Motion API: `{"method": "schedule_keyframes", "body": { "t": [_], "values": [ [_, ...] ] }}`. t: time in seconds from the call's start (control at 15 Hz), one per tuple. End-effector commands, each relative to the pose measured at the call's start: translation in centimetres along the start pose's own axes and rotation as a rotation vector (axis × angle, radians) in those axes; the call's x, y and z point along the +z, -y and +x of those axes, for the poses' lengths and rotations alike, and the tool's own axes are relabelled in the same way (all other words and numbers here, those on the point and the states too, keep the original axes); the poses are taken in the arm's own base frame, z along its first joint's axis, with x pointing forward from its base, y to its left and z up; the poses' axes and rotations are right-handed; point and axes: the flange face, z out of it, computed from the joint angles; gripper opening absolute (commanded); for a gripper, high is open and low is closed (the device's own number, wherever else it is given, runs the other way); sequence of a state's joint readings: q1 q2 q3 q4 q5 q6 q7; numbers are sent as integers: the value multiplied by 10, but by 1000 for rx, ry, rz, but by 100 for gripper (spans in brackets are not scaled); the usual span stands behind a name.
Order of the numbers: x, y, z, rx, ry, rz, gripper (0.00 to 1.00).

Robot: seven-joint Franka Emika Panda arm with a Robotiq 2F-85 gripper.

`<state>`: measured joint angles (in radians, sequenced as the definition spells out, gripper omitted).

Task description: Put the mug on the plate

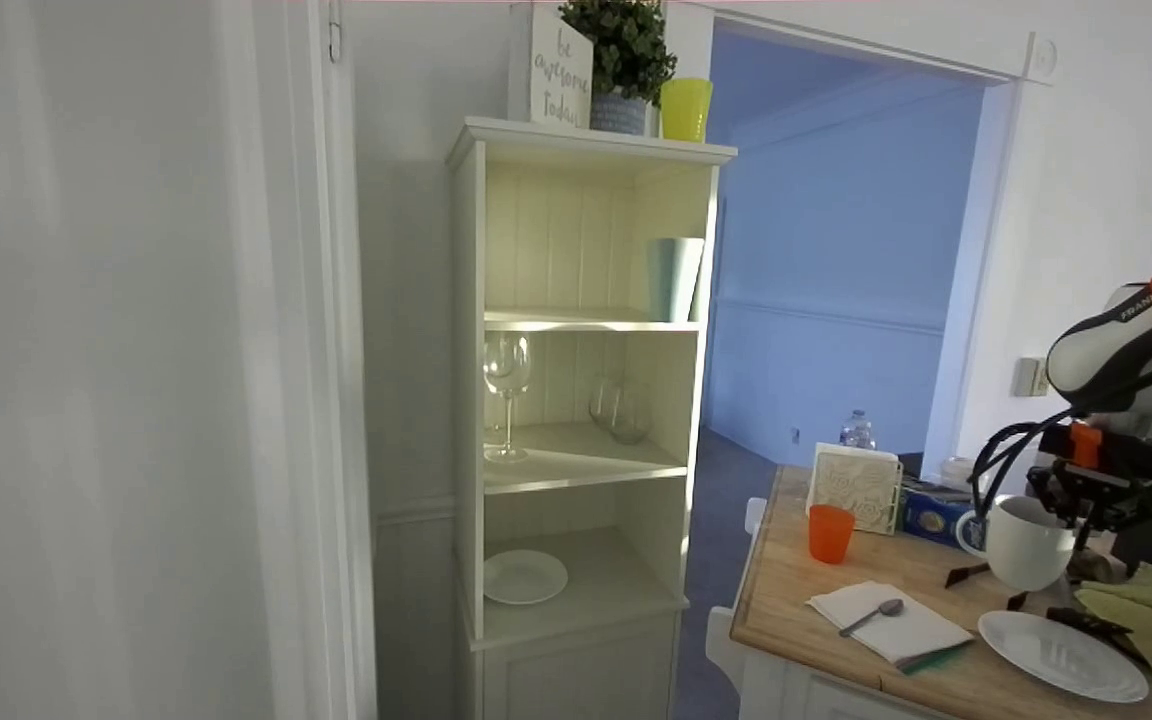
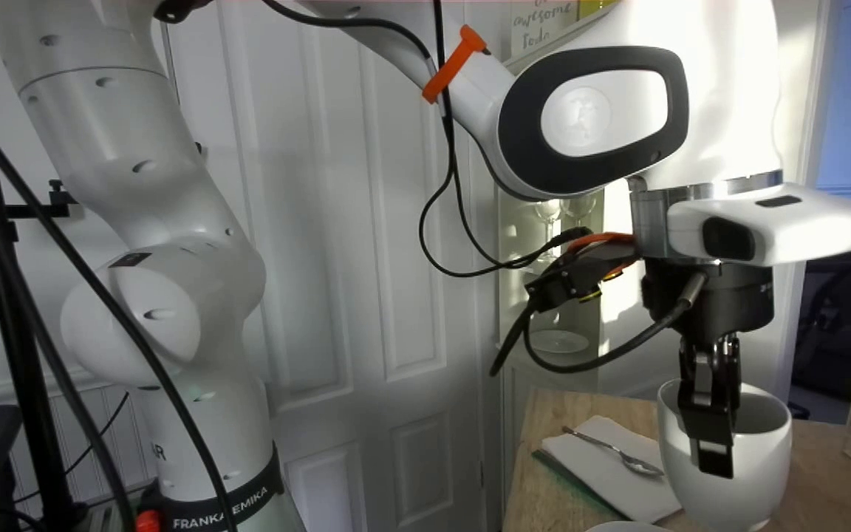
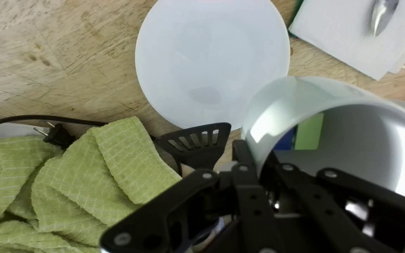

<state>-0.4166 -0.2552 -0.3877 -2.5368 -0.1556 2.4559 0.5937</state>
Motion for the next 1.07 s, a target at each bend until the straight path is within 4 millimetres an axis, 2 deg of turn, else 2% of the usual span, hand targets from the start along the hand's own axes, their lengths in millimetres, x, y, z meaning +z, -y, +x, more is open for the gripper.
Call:
{"method": "schedule_keyframes", "body": {
  "t": [0.0,0.4,0.67,1.0],
  "values": [
    [8,-3,-3,-10,5,-9,5],
    [37,-27,-10,-10,44,-47,5],
    [44,-38,-12,-9,50,-49,4],
    [51,-41,-15,-9,44,-55,3]
  ]
}}
